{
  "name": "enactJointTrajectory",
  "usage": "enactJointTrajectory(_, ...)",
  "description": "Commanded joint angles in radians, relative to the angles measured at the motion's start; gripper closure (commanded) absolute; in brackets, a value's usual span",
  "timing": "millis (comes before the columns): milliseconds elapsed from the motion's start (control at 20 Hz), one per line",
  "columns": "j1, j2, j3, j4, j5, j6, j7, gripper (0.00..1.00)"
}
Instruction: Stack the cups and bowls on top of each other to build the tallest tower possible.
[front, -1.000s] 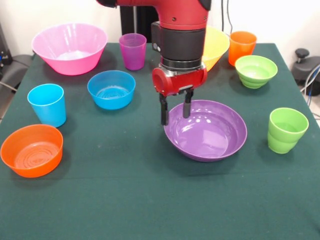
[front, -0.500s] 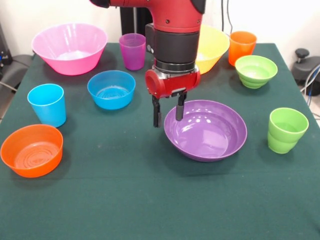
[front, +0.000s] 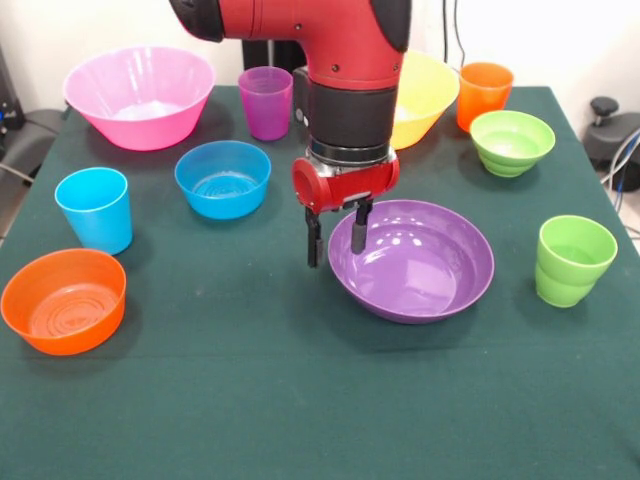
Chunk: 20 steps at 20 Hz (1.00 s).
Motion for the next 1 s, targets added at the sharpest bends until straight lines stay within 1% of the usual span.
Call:
enactJointTrajectory(50, 0.007, 0.068, 0.016, -0.045, -0.063, 0.005, 0.010, 0.00)
enactJointTrajectory(300, 0.041, 0.102, -0.025, -0.083, -0.078, -0.009, 0.036, 0.00)
enactJointTrajectory(650, 0.061, 0.129, -0.052, -0.111, -0.082, -0.016, 0.037, 0.00)
enactJointTrajectory(800, 0.079, 0.156, -0.077, -0.137, -0.089, -0.022, 0.044, 0.00)
enactJointTrajectory(1000, 0.078, 0.165, -0.076, -0.140, -0.080, -0.026, 0.039, 0.00)
